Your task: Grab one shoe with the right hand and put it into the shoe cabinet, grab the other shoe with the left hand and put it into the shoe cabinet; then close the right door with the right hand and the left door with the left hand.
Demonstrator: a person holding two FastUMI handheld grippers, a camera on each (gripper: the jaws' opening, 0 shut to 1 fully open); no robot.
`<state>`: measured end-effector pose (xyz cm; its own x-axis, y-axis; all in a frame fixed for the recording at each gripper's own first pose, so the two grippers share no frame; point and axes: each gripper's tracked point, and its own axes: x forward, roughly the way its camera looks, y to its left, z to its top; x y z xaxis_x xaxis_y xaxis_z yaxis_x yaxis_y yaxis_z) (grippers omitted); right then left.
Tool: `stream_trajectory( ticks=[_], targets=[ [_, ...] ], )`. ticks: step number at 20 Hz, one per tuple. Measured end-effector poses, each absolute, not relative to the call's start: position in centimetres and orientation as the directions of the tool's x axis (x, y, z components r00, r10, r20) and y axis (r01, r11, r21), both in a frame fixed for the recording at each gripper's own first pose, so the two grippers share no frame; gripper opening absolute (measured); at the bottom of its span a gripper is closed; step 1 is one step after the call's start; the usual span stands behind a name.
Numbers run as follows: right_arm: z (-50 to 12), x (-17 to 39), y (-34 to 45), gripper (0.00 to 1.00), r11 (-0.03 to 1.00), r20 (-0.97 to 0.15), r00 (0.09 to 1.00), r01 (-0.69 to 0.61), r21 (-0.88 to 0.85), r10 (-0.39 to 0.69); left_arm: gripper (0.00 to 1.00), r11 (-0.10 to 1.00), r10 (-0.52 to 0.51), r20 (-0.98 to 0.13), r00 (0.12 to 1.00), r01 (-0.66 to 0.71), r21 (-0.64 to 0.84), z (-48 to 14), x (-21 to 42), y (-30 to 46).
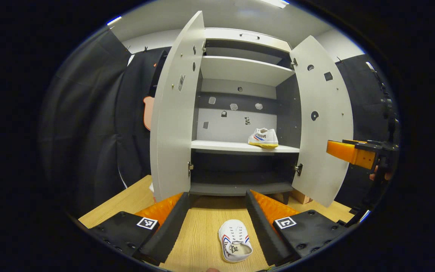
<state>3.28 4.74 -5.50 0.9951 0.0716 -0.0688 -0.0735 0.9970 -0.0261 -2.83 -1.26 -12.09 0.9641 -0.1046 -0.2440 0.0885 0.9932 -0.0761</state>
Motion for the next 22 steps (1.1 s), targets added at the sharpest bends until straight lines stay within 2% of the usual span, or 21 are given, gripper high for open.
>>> stream_trajectory(
  ticks=[5,9,14,17,18,22],
  targets=[
    [-7.9,0.1,4.2,0.92,0.997,-0.114,0.991,-0.071,-0.016,0.069,0.97,0.989,-0.146,-0.386,0.911,0.141,-0.042,-16.9,-2.8,-1.9],
    [-8.3,-0.5,3.1,0.92,0.997,-0.12,0.991,-0.065,-0.037,0.06,0.97,0.982,-0.181,-0.539,0.823,0.18,-0.054,-22.3,-2.8,-2.6],
    [-9.1,-0.3,1.8,0.92,0.999,-0.148,0.988,-0.044,0.026,0.047,0.98,0.974,-0.176,-0.745,0.643,0.226,-0.036,-31.2,-4.8,-3.0],
    [-10.0,-0.4,0.5,0.92,0.999,-0.181,0.983,-0.015,0.044,0.022,0.98,0.972,-0.139,-0.83,0.541,0.234,-0.01,-34.6,-5.4,-2.2],
    [-10.1,-0.5,0.1,0.93,0.999,-0.187,0.982,-0.005,0.05,0.014,1.0,0.97,-0.146,-0.846,0.513,0.242,-0.021,-35.1,-5.5,-2.4],
    [-10.7,-0.6,-1.0,0.93,0.997,-0.208,0.978,0.03,0.07,-0.015,0.98,0.964,-0.144,-0.908,0.393,0.263,-0.038,-37.3,-5.1,-2.9]
  ],
)
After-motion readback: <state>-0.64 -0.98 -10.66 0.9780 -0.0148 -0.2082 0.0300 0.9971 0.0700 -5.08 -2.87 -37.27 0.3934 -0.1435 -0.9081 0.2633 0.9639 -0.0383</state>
